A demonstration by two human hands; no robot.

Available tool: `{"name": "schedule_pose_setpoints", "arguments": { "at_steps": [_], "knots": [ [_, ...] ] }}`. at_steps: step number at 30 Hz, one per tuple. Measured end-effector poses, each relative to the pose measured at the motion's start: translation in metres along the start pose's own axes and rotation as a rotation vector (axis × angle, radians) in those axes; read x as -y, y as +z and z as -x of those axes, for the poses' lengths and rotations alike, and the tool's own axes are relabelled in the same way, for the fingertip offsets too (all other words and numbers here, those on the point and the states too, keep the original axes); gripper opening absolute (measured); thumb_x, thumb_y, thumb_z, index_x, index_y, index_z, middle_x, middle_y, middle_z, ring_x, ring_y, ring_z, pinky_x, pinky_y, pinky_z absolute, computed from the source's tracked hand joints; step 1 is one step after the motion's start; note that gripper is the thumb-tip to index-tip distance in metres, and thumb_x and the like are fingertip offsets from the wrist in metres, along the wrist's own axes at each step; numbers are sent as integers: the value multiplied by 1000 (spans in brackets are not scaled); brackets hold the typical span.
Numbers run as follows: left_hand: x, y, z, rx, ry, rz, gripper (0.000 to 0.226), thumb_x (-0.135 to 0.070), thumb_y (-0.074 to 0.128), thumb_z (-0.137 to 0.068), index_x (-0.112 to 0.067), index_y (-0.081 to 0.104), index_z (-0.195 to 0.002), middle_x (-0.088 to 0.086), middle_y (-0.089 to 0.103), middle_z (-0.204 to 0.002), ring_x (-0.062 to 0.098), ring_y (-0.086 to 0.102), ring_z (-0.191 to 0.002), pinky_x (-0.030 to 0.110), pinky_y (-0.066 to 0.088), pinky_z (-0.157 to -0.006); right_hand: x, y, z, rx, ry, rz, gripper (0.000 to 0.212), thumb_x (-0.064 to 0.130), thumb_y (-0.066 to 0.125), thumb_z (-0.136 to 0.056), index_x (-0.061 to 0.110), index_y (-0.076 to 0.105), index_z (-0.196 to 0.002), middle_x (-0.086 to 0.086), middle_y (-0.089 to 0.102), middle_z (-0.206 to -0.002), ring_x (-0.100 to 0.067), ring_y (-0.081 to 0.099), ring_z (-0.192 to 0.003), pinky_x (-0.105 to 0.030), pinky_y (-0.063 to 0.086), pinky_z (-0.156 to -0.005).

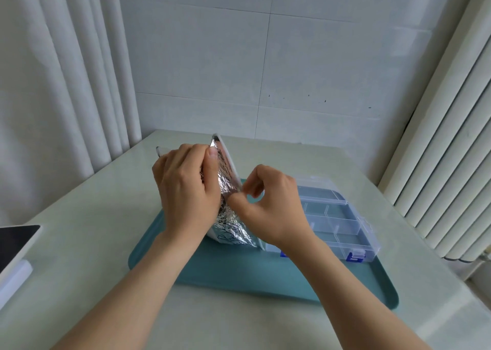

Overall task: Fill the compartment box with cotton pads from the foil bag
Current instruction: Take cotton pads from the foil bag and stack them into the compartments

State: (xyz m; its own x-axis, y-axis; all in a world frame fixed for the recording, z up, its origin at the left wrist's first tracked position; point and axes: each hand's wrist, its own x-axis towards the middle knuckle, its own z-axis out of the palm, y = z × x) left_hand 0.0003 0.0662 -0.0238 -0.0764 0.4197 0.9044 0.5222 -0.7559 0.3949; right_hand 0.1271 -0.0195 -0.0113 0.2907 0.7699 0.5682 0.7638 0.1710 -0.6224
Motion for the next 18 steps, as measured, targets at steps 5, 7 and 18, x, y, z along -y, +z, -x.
{"name": "schedule_pose_setpoints", "arguments": {
  "at_steps": [5, 7, 18],
  "knots": [
    [7, 3, -2, -12, -211, -35, 30, -38, 53, -108, -20, 73, -95, 3, 63, -108, 36, 52, -107, 36, 31, -88, -10, 2, 1, 257, 139, 119, 24, 42, 65, -67, 18, 60, -66, 7, 58, -58, -10, 54, -69, -28, 43, -59],
    [10, 5, -1, 42, -185, 30, 25, -39, 57, -106, -18, 70, -108, 6, 60, -115, 29, 51, -112, 26, 30, -95, -12, 2, 1, 255, 153, 94, 25, 35, 69, -73, 11, 61, -68, -1, 59, -59, -14, 52, -66, -28, 40, -58],
    [14, 8, 9, 667, -268, 128, 62, -67, 38, -90, -35, 62, -137, -9, 51, -144, 20, 50, -136, 48, 40, -117, -21, 7, 0, 221, 170, 8, 31, 50, 47, -84, 25, 64, -80, 12, 72, -78, -13, 67, -84, -49, 53, -88]
  ]
}}
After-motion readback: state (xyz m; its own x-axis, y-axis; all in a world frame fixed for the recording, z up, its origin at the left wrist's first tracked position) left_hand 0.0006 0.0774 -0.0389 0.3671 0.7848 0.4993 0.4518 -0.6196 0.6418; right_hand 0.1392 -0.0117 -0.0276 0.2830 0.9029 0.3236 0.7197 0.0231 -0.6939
